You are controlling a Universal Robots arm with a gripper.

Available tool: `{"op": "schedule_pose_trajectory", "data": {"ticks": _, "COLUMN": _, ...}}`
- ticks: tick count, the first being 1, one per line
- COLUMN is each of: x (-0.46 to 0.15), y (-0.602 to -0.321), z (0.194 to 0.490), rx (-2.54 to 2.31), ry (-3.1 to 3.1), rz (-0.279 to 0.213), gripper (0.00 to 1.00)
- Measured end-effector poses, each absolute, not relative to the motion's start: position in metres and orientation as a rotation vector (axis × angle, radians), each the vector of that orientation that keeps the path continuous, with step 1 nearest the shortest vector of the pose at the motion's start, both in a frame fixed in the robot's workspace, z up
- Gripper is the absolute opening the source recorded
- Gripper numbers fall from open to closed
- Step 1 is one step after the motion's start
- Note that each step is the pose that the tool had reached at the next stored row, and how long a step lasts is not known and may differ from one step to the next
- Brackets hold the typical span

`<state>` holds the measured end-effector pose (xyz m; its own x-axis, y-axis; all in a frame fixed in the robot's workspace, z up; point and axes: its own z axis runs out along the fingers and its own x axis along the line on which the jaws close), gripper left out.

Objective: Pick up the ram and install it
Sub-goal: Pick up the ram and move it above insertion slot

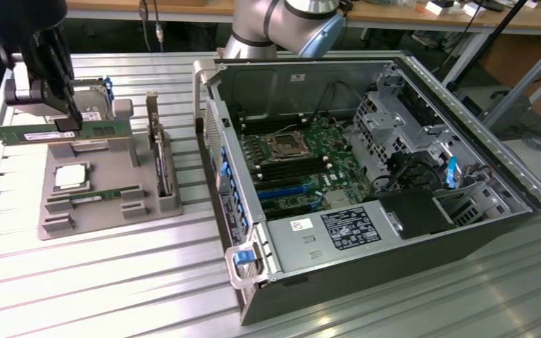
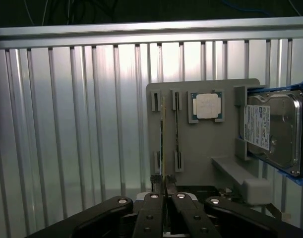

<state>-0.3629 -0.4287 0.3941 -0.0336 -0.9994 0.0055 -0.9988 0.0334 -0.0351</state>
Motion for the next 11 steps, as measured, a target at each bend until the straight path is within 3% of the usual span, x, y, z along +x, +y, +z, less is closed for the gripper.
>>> {"op": "schedule_pose_trajectory", "data": {"ticks": 11, "x": -0.341, "y": -0.429, "z": 0.394, "rx": -2.170, "ry": 2.244, "rz": -0.045, "gripper": 0.13}}
